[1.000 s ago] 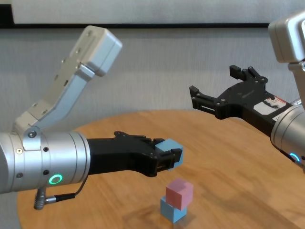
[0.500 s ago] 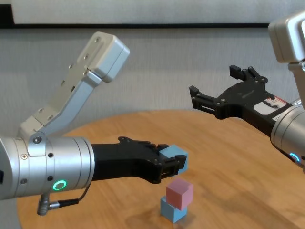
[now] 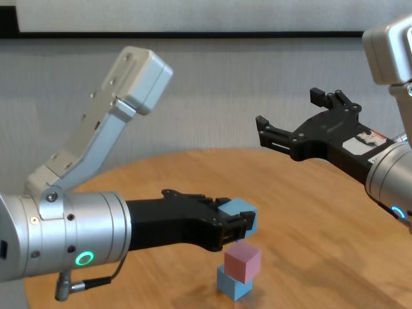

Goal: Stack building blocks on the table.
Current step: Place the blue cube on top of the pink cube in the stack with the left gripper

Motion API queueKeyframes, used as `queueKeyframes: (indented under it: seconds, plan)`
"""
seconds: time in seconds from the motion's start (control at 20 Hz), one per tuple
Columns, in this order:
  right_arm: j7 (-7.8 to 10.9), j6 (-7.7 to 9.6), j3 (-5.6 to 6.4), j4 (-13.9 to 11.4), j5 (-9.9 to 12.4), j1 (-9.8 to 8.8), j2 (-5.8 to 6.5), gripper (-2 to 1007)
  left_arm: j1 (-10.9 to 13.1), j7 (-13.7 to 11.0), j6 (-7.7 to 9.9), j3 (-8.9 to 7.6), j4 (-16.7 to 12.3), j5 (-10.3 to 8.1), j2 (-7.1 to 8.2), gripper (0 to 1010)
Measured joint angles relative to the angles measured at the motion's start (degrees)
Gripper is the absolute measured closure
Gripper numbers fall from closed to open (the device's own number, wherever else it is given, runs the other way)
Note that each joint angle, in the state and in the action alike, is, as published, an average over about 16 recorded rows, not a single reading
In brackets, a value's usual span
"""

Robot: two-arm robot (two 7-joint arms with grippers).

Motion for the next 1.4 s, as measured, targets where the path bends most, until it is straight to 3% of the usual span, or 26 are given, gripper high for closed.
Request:
queueKeyframes:
  seconds: [1.4]
  plan:
    - [0.00,0.00,0.00,0.0,0.0,0.00,0.00,4,0.3,2.4,-1.53,2.88,1.1,-2.84,1.11,605]
